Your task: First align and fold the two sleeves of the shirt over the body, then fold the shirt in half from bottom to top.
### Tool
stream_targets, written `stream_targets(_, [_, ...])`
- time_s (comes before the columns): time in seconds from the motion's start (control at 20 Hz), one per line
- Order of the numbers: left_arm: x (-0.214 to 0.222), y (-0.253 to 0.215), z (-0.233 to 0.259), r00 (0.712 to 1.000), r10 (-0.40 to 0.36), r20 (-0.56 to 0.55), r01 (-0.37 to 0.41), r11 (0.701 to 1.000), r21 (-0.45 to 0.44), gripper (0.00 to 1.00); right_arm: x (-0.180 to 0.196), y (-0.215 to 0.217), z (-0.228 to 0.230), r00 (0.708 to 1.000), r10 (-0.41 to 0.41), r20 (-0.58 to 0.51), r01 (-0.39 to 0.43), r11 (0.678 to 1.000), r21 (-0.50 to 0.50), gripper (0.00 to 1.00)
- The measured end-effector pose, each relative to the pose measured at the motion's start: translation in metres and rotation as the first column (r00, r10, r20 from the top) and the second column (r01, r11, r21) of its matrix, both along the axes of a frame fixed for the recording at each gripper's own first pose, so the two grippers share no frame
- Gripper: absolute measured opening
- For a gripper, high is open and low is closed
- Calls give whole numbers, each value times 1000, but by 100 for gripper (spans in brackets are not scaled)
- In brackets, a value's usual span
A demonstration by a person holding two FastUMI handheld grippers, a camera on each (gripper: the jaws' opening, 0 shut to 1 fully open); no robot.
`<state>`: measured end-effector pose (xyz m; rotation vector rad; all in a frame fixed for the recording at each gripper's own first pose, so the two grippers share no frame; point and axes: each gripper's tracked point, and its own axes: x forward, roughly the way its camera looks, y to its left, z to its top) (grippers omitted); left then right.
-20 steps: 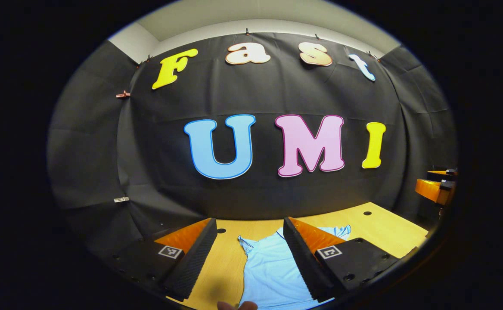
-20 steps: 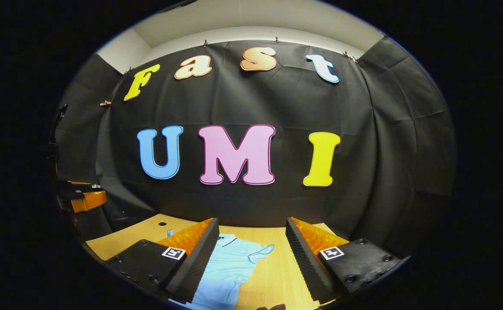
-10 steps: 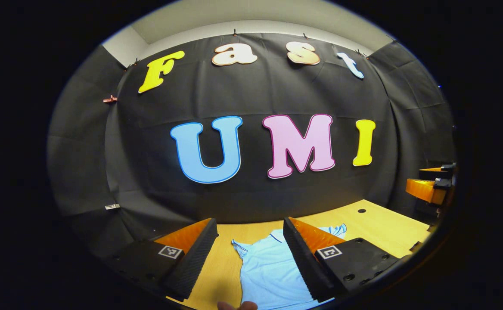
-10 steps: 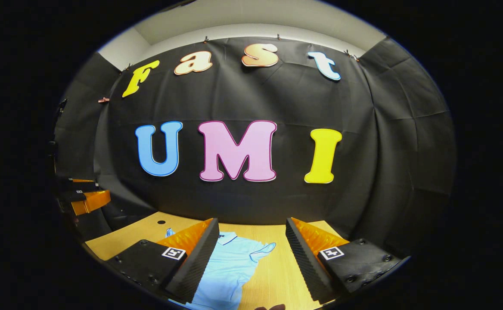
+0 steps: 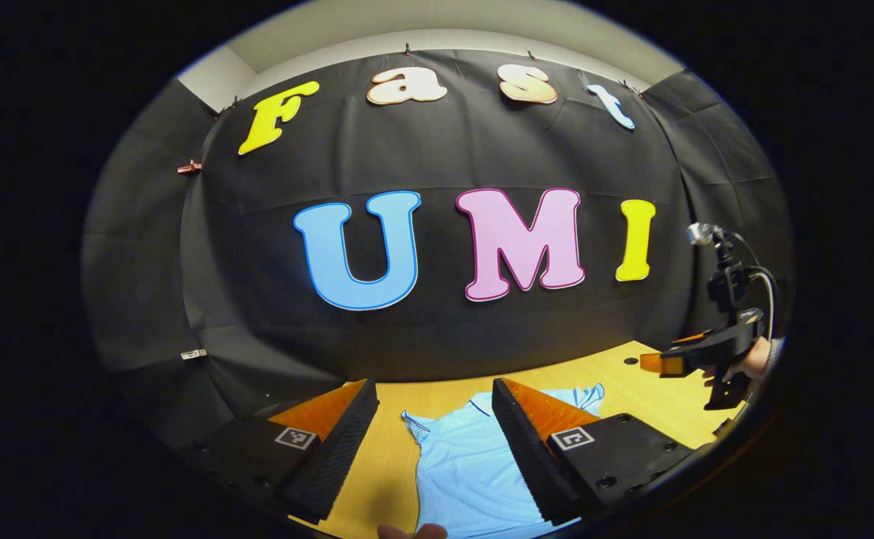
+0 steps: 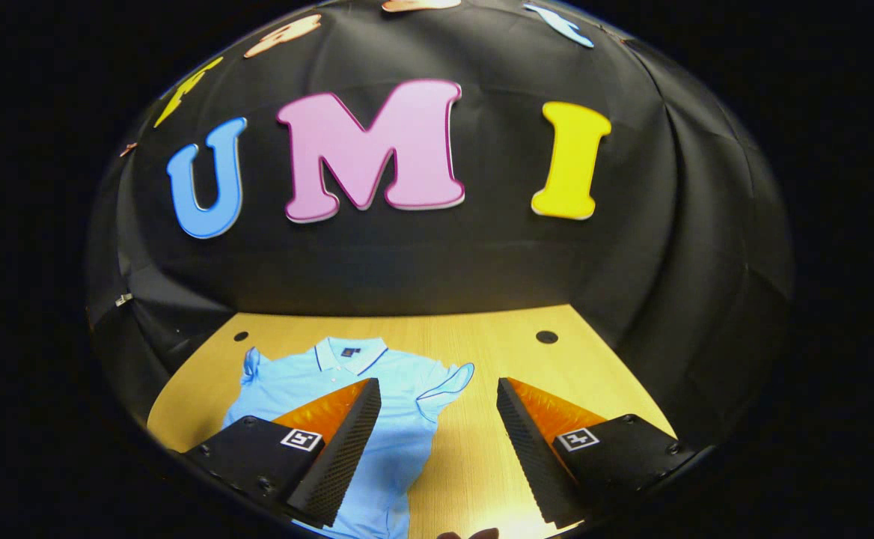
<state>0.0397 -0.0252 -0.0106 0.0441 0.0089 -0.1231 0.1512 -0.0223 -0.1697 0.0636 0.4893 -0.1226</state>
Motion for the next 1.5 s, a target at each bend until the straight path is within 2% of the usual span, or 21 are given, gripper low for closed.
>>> stream_targets(0.35, [11,-3,-13,999,33,-42,-33,999,8,98,65,-12,-92,986,-24,-164,34,998,59,98])
stream_targets(0.55, [18,-3,-24,996,61,-69,-61,998,10,98,81,-10,-140,969,-5,-246,18,999,49,99])
stream_targets(0.6, [19,-2,-26,995,70,-75,-69,998,9,98,85,-9,-151,965,-6,-264,19,999,47,94])
stream_targets(0.65, [19,-1,-30,993,78,-85,-77,997,7,98,88,-8,-162,960,-3,-280,15,999,43,94])
stream_targets(0.7, [20,0,-33,992,86,-93,-86,996,5,98,91,-6,-171,956,0,-293,11,999,35,99])
stream_targets(0.9, [20,10,-46,984,121,-129,-121,993,11,98,101,2,-206,939,5,-344,-2,1000,9,99])
stream_targets(1.1, [17,21,-54,978,152,-146,-150,988,25,98,108,-1,-230,927,-16,-374,-4,999,-53,98])
stream_targets(1.4, [21,30,-62,972,169,-164,-169,986,18,98,111,-12,-231,919,-74,-386,83,997,6,98])
stream_targets(1.5, [22,31,-66,971,170,-168,-169,985,19,98,112,-17,-225,924,-87,-373,95,995,3,93])
